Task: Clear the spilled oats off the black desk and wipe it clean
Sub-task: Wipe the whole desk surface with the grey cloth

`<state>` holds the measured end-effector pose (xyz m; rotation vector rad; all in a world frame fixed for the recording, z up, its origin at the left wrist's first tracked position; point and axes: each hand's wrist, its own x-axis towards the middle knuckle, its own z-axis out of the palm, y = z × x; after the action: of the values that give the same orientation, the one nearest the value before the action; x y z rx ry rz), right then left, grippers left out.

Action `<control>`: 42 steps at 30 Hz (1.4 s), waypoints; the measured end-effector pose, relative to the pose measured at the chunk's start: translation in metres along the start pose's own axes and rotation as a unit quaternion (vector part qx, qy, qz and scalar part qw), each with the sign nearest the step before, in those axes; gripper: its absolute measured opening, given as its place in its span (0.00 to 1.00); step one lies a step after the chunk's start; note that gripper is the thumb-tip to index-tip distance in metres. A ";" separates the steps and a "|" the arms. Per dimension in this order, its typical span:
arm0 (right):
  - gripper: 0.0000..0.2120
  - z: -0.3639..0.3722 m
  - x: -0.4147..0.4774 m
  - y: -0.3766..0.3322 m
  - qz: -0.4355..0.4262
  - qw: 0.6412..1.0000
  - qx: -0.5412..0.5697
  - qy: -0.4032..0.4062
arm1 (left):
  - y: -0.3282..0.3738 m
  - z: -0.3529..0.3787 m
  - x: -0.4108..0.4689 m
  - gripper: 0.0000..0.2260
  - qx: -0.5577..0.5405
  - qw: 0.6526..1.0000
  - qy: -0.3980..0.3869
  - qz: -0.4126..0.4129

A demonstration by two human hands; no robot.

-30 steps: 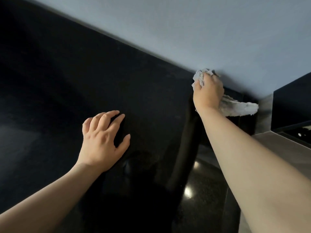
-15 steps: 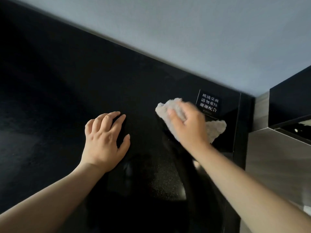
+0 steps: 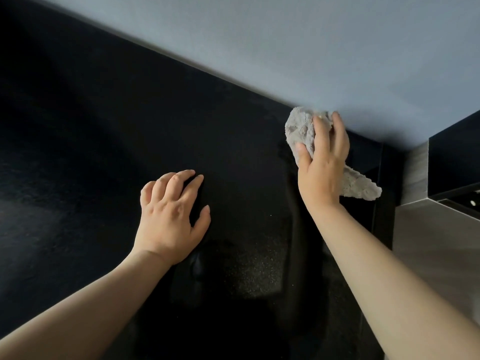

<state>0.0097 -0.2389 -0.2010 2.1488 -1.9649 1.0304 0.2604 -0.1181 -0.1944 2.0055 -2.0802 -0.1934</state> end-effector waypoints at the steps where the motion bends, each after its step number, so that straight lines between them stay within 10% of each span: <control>1: 0.23 -0.001 -0.006 -0.001 -0.018 1.000 0.006 -0.010 | -0.001 0.000 0.000 0.25 0.001 1.000 -0.002 0.002; 7: 0.17 0.004 0.018 -0.005 -0.027 0.997 0.043 -0.066 | -0.005 0.001 -0.004 0.25 -0.003 1.000 -0.011 0.002; 12: 0.22 0.007 0.066 0.004 0.150 0.985 -0.075 -0.024 | -0.004 -0.001 -0.003 0.25 -0.001 1.000 -0.014 0.000; 18: 0.15 0.011 0.039 0.014 -0.062 0.992 -0.095 -0.059 | -0.002 -0.001 -0.001 0.25 -0.006 1.000 -0.015 0.004; 27: 0.22 0.040 0.065 0.012 0.017 0.976 -0.172 -0.132 | -0.004 0.000 0.001 0.25 -0.009 1.000 -0.015 0.003; 38: 0.15 -0.026 -0.055 -0.041 -0.026 0.964 0.169 -0.204 | -0.005 0.001 0.005 0.25 -0.001 1.000 -0.017 -0.002; 42: 0.11 -0.030 -0.006 -0.026 0.029 0.986 0.159 -0.053 | -0.004 -0.002 0.010 0.25 -0.005 1.000 -0.008 0.003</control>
<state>0.0204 -0.2152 -0.1706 2.3592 -2.0380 1.3484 0.2647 -0.1280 -0.1930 1.9985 -2.0893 -0.2202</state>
